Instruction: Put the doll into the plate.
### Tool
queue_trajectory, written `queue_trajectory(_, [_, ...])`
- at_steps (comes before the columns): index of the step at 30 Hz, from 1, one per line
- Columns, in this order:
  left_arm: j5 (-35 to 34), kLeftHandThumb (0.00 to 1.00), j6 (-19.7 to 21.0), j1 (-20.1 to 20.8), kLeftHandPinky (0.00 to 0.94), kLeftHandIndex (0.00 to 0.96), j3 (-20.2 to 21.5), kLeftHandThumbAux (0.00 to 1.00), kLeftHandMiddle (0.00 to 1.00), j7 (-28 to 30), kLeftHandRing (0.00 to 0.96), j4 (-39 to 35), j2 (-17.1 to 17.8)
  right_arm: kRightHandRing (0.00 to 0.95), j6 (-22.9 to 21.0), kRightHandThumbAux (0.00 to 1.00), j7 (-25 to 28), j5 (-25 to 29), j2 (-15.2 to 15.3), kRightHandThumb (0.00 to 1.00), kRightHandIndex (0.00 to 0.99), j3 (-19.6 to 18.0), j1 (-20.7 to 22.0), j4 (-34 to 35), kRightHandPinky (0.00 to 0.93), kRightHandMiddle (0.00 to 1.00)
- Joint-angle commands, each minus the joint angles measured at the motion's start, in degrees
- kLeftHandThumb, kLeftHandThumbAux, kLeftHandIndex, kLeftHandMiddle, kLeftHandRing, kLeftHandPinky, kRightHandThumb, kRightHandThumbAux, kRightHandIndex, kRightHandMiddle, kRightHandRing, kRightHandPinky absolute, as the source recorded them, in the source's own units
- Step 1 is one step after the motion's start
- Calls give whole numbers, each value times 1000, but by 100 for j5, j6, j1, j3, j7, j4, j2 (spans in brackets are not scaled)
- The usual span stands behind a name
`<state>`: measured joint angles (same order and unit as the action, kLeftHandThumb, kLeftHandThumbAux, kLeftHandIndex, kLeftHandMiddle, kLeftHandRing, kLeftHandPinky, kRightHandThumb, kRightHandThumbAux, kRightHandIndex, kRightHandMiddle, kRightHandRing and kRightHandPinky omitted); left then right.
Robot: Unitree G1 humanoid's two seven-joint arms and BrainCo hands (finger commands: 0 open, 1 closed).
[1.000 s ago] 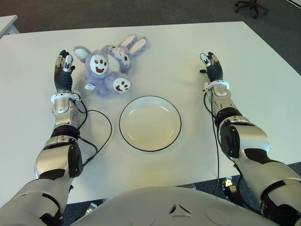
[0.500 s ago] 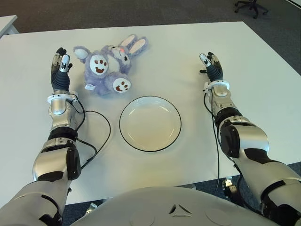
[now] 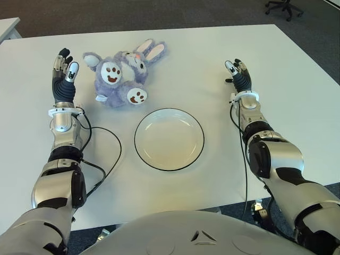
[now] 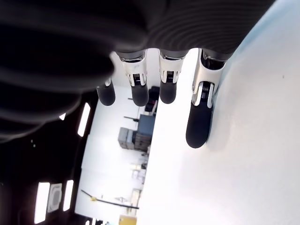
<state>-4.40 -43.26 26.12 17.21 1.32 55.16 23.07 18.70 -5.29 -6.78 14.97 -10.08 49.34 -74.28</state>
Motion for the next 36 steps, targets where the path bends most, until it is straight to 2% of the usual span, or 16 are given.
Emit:
queue_trajectory(1, [201,0,-70,-395,0,0,-97,319,0,-198,0,155,-99,0,-440,376,32,-28,-57,0,0,24,-465,-323,0,0])
queue_trajectory(20, [422,0,-331,-565,0,0,-167,291,0,-359,0,-103,-85,0,-456,373,1,-91,-42,0,0,68,-455,-326,0,0])
queue_trajectory(36, [682,0,-857,-746,0,0,-393,279,0,-299,0,-335,19,0,-441,373,43,-47,-60,0,0,7,-456,-326,0,0])
